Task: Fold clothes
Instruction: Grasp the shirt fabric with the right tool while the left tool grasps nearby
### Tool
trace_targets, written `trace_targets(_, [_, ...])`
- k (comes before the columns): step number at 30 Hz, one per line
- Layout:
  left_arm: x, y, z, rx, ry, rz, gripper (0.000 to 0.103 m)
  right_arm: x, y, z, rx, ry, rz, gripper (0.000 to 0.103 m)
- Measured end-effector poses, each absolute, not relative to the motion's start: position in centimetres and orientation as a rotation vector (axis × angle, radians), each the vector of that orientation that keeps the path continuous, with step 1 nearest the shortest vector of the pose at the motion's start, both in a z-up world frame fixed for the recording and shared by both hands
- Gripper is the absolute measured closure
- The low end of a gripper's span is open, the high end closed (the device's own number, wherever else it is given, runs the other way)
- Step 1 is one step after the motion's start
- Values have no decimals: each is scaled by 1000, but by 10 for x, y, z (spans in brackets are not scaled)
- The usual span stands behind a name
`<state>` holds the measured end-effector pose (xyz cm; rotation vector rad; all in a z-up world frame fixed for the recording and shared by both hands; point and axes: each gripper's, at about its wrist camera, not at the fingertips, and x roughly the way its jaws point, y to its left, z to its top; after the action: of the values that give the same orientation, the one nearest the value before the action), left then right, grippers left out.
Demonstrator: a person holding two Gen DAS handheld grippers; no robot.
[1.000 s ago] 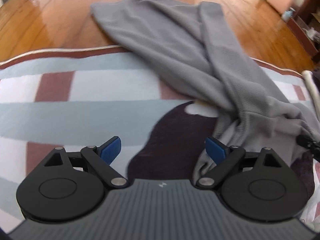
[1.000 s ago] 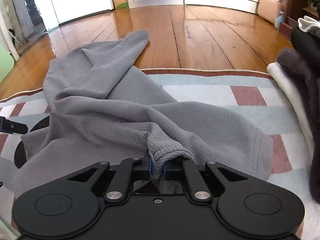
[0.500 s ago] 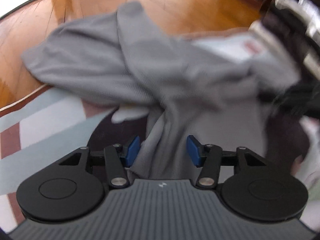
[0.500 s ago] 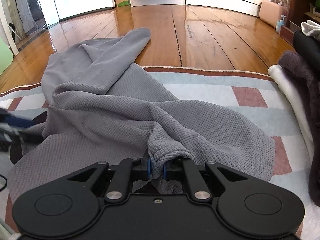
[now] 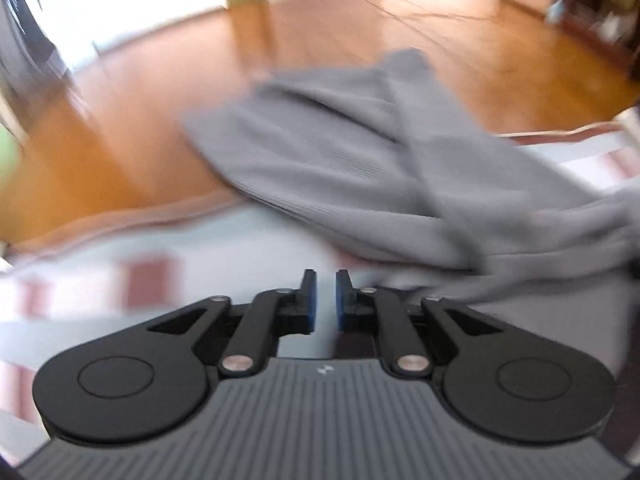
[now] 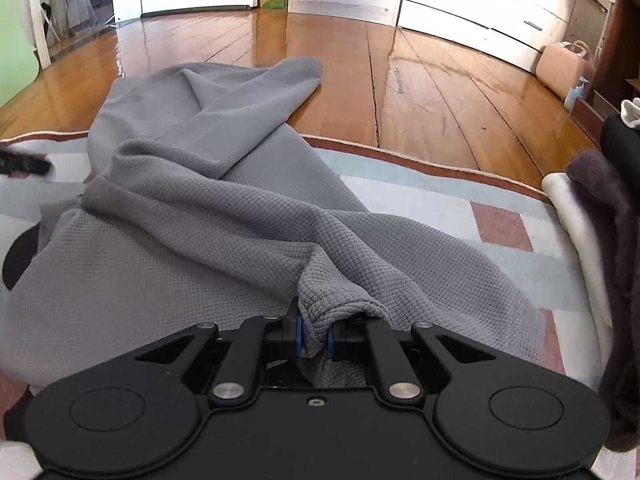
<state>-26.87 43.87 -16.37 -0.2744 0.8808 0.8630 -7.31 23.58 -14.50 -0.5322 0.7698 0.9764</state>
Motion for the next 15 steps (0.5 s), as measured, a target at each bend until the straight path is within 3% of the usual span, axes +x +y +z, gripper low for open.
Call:
trace_targets(1, [-275,445,-163,-348,857,832,78,-72,236,-145,-529,774,974,93])
trace_targets(2, [-282,451,-163,-435,830,791,57,-71,236,-145,-519,781,970,93])
trace_targets(3, [-287,459,-167,-572,791,715,46,-70,236,-144,-510,790,965,93])
trace_targets(5, [-288,464,-178,-736,779,609,45,-68,236,-144,-497,807,959,93])
trace_targets(8, [-272,455,-192,-721,883,536,43,-67,234,-139,-481,848,961,87])
trace_targets(11, [-252,440,-204,-628,984,507,30,-73,229,-131,-490,900,973,76])
trace_targets(12, [-247,435,-205,-587,997,506,30,-78,227,-128,-490,920,994,68])
trace_targets(13, [-242,429,-207,-545,1011,505,32,-82,225,-125,-491,940,1015,63])
trace_targets(14, [-239,425,-205,-513,1010,494,54,-86,223,-122,-485,965,1037,63])
trace_targets(15, [-237,421,-202,-482,1009,481,88,-86,222,-123,-442,1024,1074,63])
